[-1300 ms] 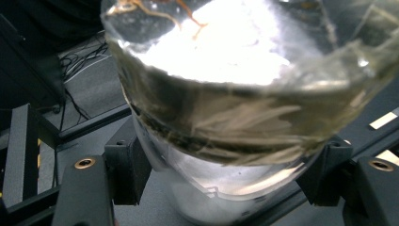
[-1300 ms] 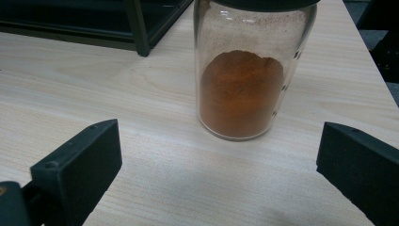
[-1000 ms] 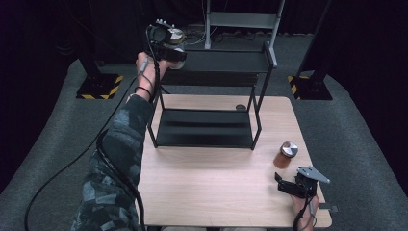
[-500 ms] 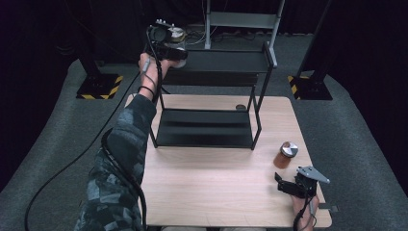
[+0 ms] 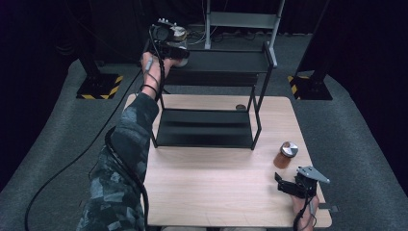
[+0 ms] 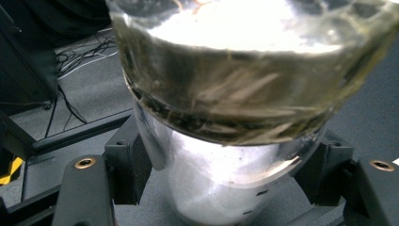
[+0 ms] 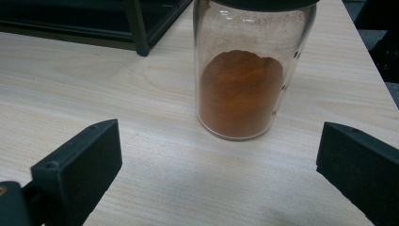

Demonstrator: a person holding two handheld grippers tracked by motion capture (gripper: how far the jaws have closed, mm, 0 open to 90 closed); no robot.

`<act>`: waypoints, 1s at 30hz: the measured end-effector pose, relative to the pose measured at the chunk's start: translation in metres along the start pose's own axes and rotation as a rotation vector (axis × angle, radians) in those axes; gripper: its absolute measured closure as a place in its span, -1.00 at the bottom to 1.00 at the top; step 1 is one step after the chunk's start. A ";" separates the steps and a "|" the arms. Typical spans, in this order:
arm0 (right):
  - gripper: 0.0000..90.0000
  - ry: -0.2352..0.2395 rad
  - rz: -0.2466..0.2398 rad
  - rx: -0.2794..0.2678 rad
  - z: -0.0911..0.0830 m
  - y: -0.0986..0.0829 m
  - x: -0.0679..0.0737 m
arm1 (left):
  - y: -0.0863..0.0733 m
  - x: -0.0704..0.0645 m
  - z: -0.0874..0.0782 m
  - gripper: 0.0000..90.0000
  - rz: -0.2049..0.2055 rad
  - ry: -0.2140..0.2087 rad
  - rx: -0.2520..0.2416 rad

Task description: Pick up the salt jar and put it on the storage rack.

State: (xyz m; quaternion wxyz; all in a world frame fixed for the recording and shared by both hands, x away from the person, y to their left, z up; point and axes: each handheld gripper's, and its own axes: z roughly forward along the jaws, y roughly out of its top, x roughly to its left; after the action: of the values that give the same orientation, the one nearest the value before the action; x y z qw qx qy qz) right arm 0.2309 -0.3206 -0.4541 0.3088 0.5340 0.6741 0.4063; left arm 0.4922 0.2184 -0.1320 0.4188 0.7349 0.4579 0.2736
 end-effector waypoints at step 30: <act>-1.00 0.002 0.003 0.000 0.000 0.000 -0.001 | 0.036 0.003 -0.017 -1.00 0.104 -0.065 0.206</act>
State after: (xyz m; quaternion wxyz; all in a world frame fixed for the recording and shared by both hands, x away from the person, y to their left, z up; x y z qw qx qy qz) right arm 0.2311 -0.3211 -0.4541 0.3074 0.5345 0.6738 0.4072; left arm 0.4964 0.2191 -0.0919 0.3407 0.8052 0.4314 0.2225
